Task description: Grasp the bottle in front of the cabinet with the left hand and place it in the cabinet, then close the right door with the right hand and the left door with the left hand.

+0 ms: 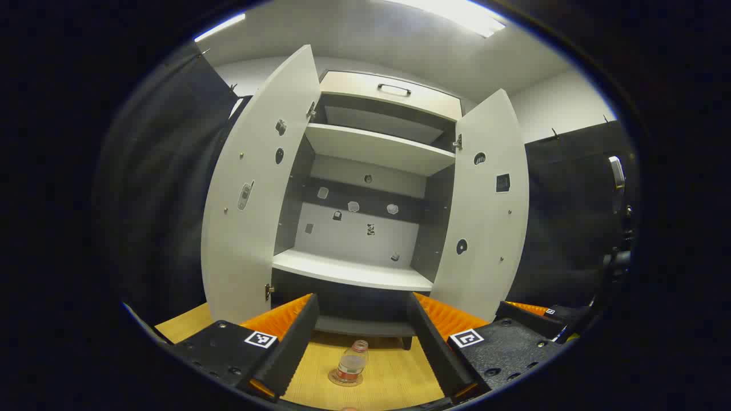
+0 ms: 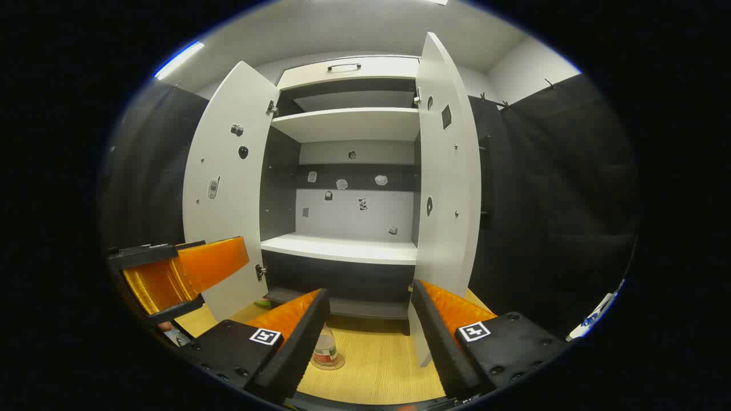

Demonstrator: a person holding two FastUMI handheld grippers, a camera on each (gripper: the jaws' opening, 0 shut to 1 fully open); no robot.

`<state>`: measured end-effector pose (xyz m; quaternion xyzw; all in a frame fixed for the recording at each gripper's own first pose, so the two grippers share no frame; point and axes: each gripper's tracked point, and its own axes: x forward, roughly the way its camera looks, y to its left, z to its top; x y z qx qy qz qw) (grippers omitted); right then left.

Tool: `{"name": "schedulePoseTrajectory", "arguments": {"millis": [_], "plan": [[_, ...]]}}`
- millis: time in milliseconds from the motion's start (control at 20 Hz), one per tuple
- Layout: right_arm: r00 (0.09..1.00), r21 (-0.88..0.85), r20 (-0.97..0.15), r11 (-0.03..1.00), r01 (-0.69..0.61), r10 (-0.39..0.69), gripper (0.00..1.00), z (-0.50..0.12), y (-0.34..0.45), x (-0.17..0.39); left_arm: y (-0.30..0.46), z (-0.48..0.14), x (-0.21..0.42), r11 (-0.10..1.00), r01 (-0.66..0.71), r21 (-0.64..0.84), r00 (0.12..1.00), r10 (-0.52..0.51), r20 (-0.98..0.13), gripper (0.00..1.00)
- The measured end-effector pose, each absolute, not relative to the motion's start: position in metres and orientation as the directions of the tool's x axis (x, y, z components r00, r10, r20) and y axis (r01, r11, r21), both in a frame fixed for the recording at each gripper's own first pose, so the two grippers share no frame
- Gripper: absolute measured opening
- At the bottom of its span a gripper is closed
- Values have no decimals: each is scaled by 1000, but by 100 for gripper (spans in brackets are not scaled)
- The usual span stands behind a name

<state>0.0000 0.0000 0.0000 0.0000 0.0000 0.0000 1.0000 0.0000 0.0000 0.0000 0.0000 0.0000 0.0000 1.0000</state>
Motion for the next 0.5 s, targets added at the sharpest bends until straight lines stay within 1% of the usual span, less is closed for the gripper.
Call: {"name": "schedulePoseTrajectory", "arguments": {"millis": [50,100,150,200,250,500], "plan": [[1000,-1,-1,1000,-1,1,97,0,0,-1,0,0,0,1000,0,0,1000,0,0,95],[1000,-1,-2,1000,-3,3,92,-1,0,-1,0,-1,0,1000,0,-1,1000,0,-2,95],[1000,-1,-3,1000,-4,4,97,-1,1,-2,-1,-2,1,1000,1,-2,1000,-1,-3,95],[1000,-2,-3,1000,-4,4,92,0,1,-1,-1,-3,1,1000,3,-2,1000,-3,-7,95],[1000,-2,-2,1000,-2,2,97,0,0,-2,-3,-4,1,1000,9,-2,1000,-9,-12,95],[1000,-12,11,1000,11,-11,97,3,-4,-3,-10,0,2,1000,28,10,1000,-28,0,95]]}}
